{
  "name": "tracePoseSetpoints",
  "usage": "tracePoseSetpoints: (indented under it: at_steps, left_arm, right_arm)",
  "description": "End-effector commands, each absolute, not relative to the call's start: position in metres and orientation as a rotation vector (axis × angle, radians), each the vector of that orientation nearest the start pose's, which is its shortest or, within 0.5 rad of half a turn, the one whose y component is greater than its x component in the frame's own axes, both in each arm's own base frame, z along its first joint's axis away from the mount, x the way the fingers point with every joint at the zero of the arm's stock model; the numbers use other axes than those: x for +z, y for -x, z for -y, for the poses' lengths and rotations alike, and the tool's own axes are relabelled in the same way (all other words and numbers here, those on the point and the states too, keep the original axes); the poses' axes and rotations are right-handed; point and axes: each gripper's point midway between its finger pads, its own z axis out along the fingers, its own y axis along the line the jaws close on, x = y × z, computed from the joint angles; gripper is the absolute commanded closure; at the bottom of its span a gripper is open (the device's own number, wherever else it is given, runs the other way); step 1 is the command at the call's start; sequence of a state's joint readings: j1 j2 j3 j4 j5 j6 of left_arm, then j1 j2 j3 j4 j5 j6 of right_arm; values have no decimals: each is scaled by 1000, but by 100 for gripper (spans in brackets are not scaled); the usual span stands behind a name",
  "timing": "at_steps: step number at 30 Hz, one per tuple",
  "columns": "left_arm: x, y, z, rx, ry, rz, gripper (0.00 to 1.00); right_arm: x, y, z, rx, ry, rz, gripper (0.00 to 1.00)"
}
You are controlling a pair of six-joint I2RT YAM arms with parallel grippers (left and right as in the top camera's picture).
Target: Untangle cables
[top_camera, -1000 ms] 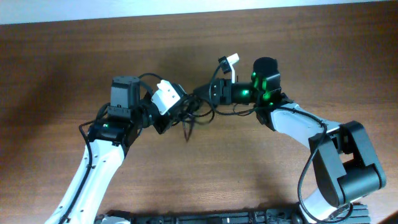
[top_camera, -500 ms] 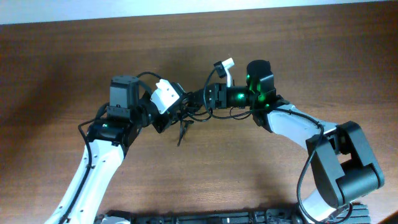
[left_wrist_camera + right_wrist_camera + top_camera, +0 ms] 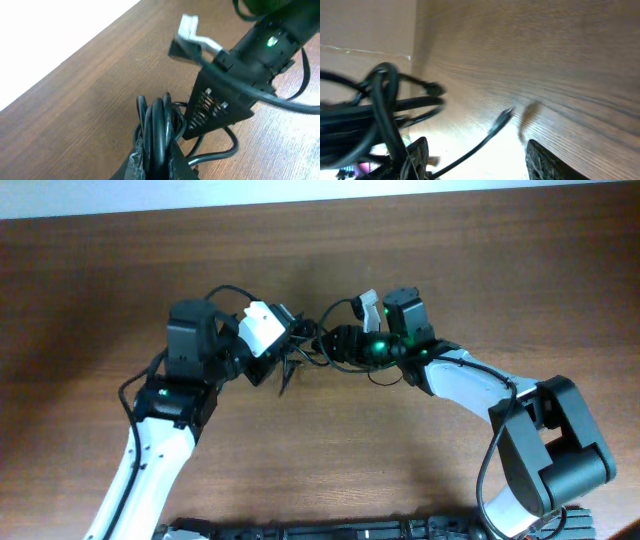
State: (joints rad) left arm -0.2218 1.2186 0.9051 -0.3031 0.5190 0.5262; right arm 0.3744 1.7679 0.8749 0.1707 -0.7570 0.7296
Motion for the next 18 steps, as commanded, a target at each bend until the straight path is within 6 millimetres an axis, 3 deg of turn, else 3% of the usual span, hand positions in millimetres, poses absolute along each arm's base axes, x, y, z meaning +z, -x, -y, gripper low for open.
tracePoseSetpoints:
  at_steps: [1, 5, 10, 18]
  left_arm:
    - [246, -330, 163, -376, -1008, -1771, 100]
    - [254, -324, 161, -367, -1005, -1751, 100]
    - [271, -315, 160, -351, -999, -1704, 100]
    - [262, -306, 158, -379, -1002, -1758, 100]
  right_arm:
    - [78, -350, -258, 1319, -29, -2499, 39]
    - [78, -354, -251, 1310, -49, -2495, 39]
    - [73, -369, -221, 1273, -165, -2495, 39]
    - [70, -392, -175, 1197, -322, -2459, 35]
